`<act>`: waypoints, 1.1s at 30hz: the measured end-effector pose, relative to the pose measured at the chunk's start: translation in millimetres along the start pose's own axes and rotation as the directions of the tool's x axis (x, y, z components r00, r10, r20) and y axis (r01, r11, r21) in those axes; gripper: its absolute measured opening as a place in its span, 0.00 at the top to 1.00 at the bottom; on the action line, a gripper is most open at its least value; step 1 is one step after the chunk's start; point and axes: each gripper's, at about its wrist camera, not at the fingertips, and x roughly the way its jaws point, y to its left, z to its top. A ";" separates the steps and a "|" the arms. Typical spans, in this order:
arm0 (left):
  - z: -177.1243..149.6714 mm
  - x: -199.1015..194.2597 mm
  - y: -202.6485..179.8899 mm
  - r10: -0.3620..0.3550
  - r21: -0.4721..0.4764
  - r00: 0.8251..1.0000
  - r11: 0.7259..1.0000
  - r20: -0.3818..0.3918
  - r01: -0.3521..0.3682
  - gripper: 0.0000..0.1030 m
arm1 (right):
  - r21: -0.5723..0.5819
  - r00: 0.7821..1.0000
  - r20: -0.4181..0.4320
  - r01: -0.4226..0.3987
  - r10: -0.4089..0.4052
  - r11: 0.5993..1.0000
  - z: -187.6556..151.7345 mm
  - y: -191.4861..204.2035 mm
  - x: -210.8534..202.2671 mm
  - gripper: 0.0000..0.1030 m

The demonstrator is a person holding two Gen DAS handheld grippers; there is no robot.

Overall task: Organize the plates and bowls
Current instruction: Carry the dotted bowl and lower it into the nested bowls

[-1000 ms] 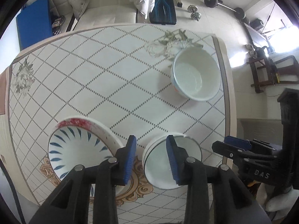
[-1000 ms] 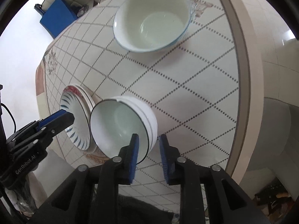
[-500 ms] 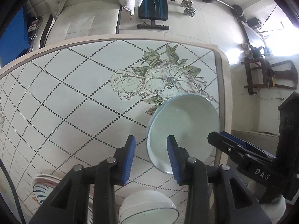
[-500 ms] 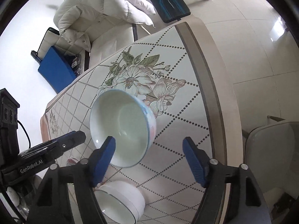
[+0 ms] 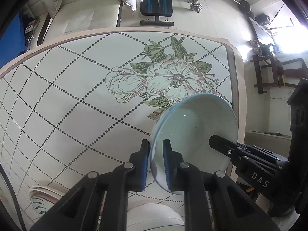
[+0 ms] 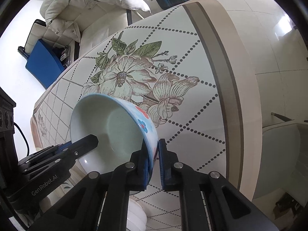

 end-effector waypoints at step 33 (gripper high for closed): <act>-155.1 -72.3 29.4 -0.012 0.025 0.998 1.000 0.055 0.010 0.88 | -0.111 1.000 0.001 -0.022 0.022 0.994 -168.7 48.1 -65.8 0.90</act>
